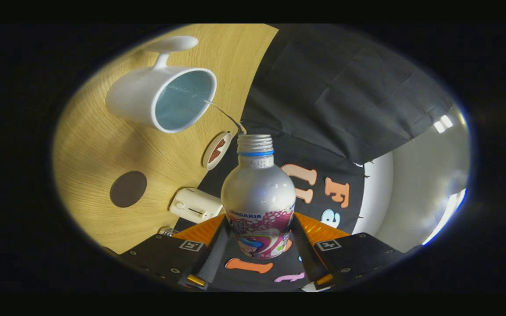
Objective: Take the bottle from table, then pour the juice into the cup, finally place the bottle on the coaster
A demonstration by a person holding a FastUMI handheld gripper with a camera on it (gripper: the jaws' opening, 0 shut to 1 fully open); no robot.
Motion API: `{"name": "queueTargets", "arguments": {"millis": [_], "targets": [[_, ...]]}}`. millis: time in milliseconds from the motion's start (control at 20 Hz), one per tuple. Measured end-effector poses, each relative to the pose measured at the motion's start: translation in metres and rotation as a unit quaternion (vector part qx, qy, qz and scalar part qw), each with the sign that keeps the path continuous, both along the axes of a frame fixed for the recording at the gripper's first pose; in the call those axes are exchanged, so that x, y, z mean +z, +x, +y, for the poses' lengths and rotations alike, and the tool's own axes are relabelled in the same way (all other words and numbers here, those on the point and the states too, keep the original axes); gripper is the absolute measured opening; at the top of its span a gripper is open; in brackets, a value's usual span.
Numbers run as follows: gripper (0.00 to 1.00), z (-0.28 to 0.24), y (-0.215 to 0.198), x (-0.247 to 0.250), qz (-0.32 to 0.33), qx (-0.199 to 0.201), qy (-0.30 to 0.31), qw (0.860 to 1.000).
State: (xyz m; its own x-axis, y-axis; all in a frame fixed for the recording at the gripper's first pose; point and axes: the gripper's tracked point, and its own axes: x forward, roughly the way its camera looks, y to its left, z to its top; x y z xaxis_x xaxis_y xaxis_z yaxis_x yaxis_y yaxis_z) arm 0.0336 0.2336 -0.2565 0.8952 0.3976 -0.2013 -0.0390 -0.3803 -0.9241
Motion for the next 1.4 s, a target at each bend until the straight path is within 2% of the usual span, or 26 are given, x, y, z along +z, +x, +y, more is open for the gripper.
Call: {"name": "queueTargets", "arguments": {"millis": [1400], "targets": [[0.77, 0.006, 0.018, 0.045, -0.058, 0.045, -0.045, 0.996]]}}
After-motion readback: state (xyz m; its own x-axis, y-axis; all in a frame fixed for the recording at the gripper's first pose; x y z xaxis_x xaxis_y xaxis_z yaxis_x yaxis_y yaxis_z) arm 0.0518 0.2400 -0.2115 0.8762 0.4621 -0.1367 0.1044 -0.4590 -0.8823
